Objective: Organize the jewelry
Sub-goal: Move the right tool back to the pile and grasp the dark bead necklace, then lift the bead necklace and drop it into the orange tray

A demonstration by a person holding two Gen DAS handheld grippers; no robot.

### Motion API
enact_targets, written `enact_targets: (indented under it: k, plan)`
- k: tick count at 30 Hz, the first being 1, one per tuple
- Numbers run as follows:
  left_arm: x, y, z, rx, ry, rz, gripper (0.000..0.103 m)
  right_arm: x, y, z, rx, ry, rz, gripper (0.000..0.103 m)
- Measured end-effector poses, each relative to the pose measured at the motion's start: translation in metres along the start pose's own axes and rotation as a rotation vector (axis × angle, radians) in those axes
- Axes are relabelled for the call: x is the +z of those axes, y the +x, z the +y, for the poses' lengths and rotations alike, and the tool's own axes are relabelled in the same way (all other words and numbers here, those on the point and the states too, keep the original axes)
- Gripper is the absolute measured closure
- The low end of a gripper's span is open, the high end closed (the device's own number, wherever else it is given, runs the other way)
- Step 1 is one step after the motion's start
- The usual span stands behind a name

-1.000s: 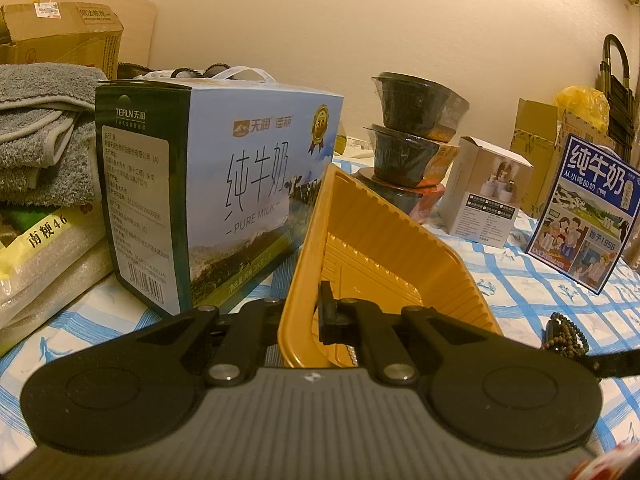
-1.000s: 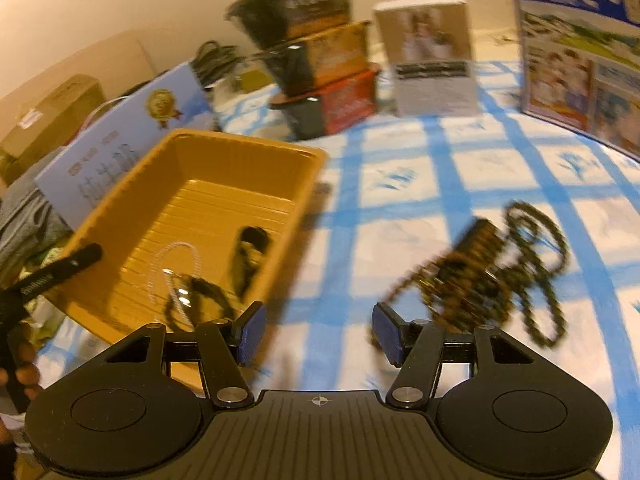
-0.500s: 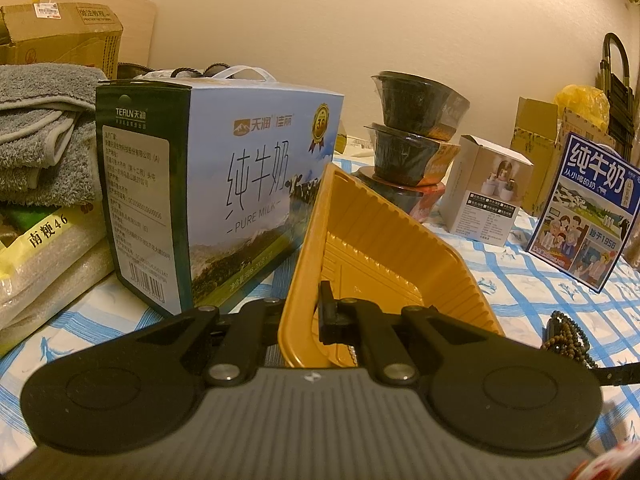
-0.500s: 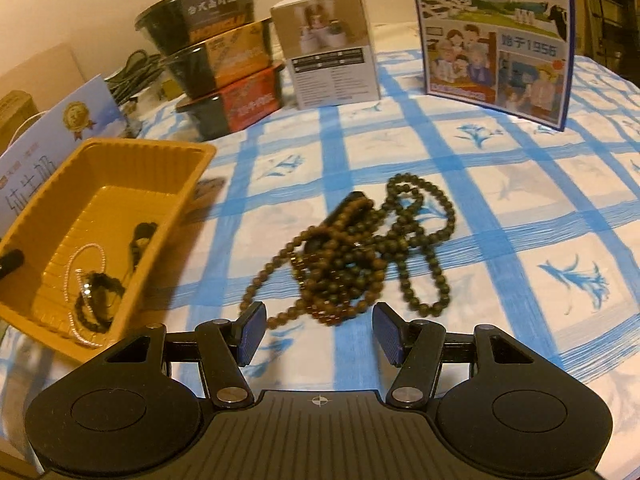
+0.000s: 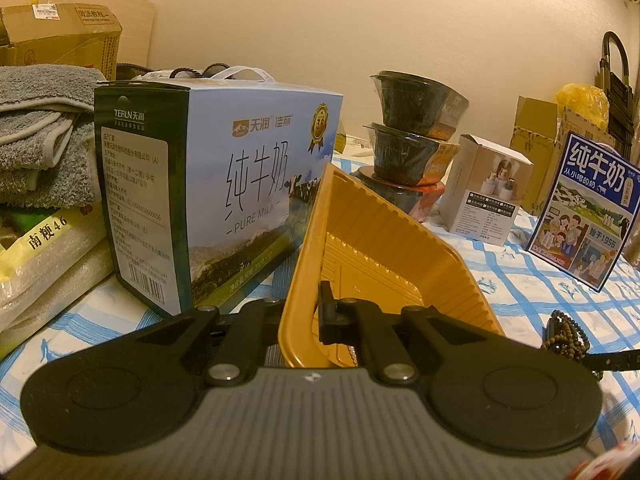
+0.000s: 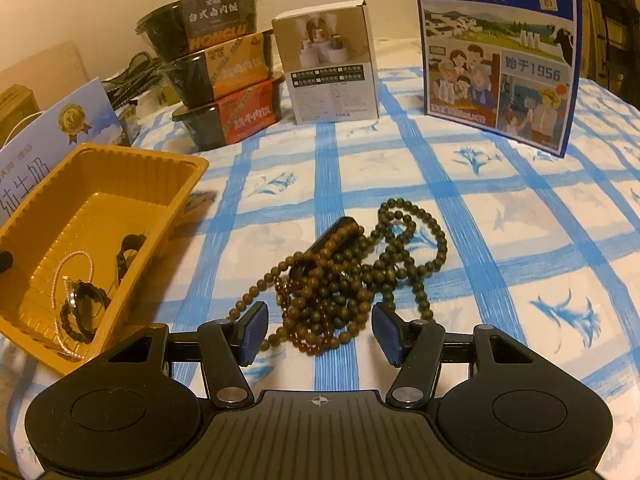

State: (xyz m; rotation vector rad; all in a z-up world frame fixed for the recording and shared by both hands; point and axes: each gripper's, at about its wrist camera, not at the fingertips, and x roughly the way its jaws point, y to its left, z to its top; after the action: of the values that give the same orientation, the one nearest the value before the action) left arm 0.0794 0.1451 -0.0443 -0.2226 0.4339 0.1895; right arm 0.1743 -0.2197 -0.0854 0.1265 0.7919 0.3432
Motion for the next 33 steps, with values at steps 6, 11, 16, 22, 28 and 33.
enact_targets:
  k: [6,11,16,22,28,33]
  plan:
    - [0.0,0.0,0.0,0.0,-0.001,0.0,0.097,0.004,0.006,-0.002,0.018,0.0,-0.003,0.06]
    - [0.001,0.001,0.0,0.0,0.003,0.0,0.097,0.012,0.012,-0.006,0.027,0.008,-0.017,0.069]
    - [0.001,0.001,0.0,0.001,0.003,0.0,0.097,0.024,0.024,-0.011,0.047,0.035,-0.024,0.071]
    - [0.001,0.001,-0.001,0.001,0.003,0.0,0.097,0.036,0.041,-0.012,0.048,0.065,-0.03,0.072]
    - [0.001,0.001,0.0,0.001,0.001,0.001,0.097,0.039,0.052,-0.019,0.053,0.121,-0.014,0.095]
    - [0.002,0.001,0.0,0.0,-0.002,0.001,0.097,0.03,0.037,-0.019,0.081,0.111,-0.025,0.096]
